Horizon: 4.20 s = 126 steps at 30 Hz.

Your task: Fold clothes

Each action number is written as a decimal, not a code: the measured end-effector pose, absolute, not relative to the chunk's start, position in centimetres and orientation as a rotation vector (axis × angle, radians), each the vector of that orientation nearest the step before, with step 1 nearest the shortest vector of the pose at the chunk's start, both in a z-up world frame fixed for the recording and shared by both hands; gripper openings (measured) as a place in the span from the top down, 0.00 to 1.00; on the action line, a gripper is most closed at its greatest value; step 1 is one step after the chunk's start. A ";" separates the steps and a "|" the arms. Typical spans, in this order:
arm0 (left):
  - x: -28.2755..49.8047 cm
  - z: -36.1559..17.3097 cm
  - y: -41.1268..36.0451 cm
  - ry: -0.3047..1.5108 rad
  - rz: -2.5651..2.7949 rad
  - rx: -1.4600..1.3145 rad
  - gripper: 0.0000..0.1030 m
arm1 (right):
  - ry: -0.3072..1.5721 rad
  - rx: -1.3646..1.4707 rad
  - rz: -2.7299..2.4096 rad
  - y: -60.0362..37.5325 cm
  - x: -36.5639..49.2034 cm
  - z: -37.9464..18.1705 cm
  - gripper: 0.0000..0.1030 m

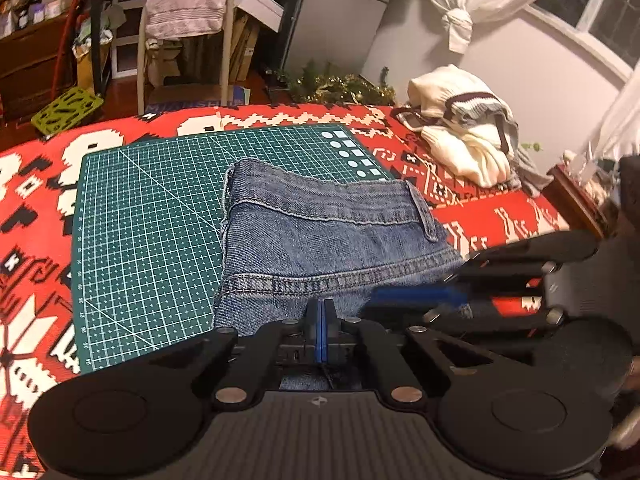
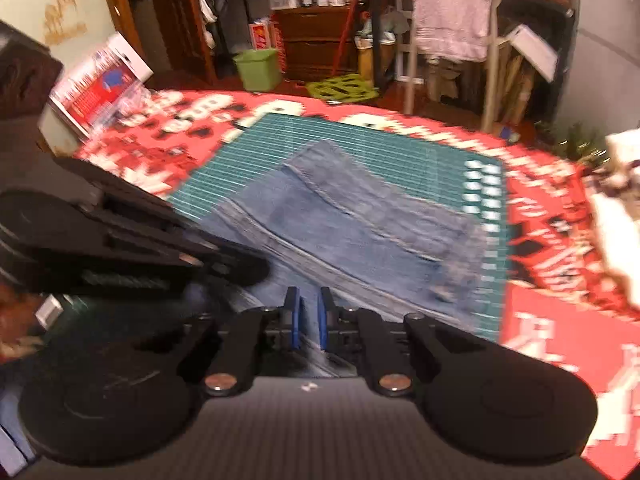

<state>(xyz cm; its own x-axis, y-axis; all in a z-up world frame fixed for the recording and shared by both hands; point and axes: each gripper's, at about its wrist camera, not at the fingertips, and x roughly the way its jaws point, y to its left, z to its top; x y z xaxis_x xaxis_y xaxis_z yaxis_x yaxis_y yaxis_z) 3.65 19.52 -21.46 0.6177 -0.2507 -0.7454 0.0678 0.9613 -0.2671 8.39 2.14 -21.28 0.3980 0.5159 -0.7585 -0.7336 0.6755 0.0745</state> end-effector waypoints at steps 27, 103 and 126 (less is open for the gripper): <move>3.4 -21.1 19.7 0.919 -0.175 -0.179 0.97 | 0.822 -0.199 0.701 -1.0 11.6 -20.1 0.93; -0.3 -9.7 24.9 0.727 -0.381 -0.261 0.85 | 0.601 -0.159 0.967 -5.6 5.7 -10.1 0.84; -15.9 -17.9 24.4 0.931 -0.071 -0.280 0.66 | 0.866 -0.144 0.814 -13.0 -4.5 -18.2 0.80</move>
<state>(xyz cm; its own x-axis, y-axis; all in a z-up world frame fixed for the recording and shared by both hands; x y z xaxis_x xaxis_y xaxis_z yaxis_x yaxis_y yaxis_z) -15.86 24.45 -17.94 0.5972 -0.1805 -0.7815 -0.0601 0.9615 -0.2680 -4.51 -12.98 -18.16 0.3741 0.5779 -0.7253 -0.6885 0.6971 0.2003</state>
